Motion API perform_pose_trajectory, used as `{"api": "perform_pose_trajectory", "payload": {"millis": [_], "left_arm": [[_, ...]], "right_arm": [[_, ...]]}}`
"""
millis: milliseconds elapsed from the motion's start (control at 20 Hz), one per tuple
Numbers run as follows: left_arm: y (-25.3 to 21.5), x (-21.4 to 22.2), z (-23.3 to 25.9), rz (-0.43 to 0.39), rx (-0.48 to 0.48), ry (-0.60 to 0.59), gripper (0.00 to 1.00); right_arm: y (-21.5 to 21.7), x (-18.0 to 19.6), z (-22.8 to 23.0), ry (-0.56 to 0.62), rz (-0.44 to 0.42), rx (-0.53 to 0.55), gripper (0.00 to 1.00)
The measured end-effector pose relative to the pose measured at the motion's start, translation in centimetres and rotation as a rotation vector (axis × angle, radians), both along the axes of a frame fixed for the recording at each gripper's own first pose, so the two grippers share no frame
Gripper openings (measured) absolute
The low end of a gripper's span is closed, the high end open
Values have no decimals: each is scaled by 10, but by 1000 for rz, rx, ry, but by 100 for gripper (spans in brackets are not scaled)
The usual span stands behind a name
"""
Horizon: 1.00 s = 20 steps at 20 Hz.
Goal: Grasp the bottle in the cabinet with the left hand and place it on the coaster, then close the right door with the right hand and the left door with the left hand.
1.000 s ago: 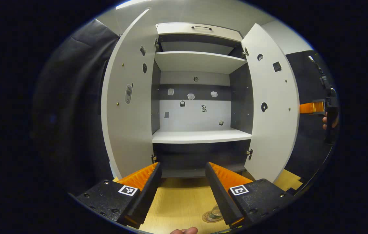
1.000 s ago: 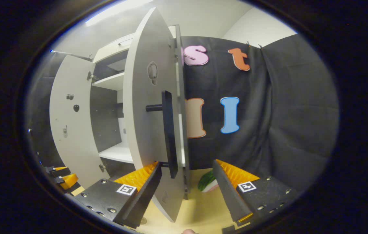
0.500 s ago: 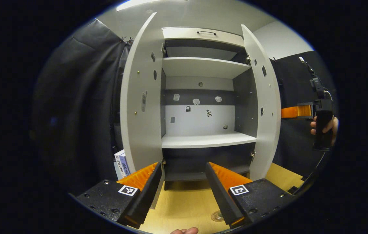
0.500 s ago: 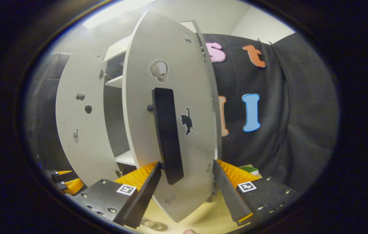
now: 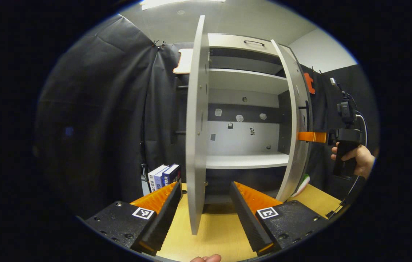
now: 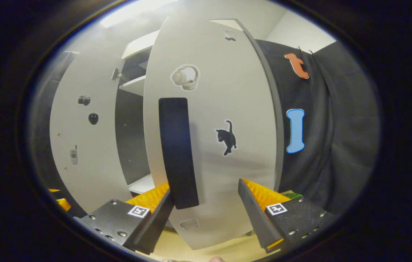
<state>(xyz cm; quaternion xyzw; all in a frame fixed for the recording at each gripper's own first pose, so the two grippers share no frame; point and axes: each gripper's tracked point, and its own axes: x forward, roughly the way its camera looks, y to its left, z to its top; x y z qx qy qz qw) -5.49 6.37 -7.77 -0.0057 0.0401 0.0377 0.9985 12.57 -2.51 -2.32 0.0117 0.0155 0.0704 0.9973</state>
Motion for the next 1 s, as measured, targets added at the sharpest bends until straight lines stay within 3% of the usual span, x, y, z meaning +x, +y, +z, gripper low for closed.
{"api": "perform_pose_trajectory", "payload": {"millis": [550, 700, 1000], "left_arm": [[68, 9, 28, 46, -3, -7, 86], [75, 16, 42, 24, -18, -19, 87], [77, 32, 52, -18, -22, -11, 87]], "right_arm": [[35, 55, -4, -21, -65, -48, 100], [35, 67, -3, -23, -90, -35, 96], [38, 74, -5, -22, -126, -26, 100]]}}
